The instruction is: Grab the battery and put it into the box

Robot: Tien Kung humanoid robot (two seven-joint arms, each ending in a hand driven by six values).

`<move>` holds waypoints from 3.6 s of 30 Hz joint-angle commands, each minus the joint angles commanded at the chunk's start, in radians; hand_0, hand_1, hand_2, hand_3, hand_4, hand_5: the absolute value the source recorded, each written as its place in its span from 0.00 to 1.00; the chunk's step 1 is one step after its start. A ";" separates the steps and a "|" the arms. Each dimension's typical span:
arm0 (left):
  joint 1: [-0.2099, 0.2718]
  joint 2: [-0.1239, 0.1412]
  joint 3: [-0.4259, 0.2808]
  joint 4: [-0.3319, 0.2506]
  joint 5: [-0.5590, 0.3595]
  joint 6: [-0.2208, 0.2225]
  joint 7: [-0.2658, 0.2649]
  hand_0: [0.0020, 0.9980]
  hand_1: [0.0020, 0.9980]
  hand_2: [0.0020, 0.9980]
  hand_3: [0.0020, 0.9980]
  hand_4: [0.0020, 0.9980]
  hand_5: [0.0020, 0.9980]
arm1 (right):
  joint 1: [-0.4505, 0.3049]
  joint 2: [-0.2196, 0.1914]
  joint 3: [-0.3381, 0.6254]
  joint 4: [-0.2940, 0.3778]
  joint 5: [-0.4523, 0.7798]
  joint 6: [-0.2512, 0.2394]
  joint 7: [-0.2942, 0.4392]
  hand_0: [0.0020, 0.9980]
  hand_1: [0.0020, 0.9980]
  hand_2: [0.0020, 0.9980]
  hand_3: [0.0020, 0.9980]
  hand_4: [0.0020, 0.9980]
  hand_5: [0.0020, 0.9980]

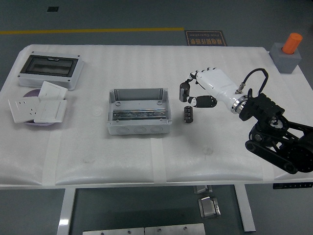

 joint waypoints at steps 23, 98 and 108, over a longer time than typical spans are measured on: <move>-0.002 0.000 -0.007 -0.001 0.010 -0.006 0.007 0.61 0.63 0.47 0.64 0.61 0.47 | 0.064 0.143 -0.078 -0.030 0.034 0.083 -0.036 0.82 0.68 0.69 0.70 0.82 0.55; -0.017 -0.002 0.024 -0.006 -0.013 -0.008 -0.007 0.61 0.63 0.45 0.62 0.56 0.48 | 0.111 0.116 -0.286 -0.361 0.187 0.082 0.021 0.84 0.66 0.68 0.70 1.00 0.62; -0.018 -0.003 0.051 -0.010 -0.043 -0.001 -0.018 0.61 0.63 0.45 0.62 0.56 0.49 | 0.103 0.118 -0.297 -0.368 0.193 0.075 0.025 0.83 0.65 0.67 0.70 1.00 0.58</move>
